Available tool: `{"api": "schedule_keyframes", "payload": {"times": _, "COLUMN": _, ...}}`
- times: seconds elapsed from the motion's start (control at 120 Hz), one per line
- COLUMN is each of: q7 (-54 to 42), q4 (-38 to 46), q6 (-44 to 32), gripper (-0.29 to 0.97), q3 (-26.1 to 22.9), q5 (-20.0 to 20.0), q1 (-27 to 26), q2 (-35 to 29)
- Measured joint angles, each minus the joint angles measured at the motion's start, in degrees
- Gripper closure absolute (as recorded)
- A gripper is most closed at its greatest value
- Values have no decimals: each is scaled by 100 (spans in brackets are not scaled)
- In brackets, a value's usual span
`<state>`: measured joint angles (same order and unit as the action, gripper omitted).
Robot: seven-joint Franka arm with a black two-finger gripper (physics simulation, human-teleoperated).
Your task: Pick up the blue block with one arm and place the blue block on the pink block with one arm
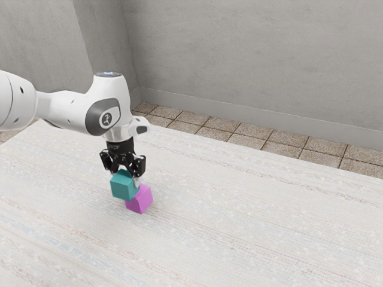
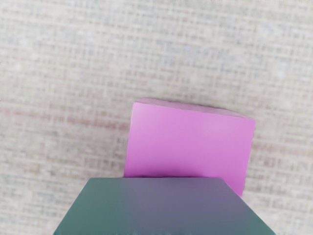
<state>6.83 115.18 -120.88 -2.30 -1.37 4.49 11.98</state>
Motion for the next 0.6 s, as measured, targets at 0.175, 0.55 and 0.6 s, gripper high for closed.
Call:
{"api": "schedule_keyframes", "payload": {"times": 0.175, "q7": 184, "q4": -38, "q6": -44, "gripper": 35, "q3": -7, "q5": -28, "q1": -3, "q2": 6}}
{"api": "schedule_keyframes", "payload": {"times": 0.55, "q7": 11, "q4": -27, "q6": -468, "gripper": 37, "q3": -83, "q5": -14, "q1": -27, "q2": 20}}
{"api": "schedule_keyframes", "payload": {"times": 0.6, "q7": -48, "q4": -27, "q6": -516, "gripper": 37, "q3": -88, "q5": 24, "q1": -26, "q2": 21}}
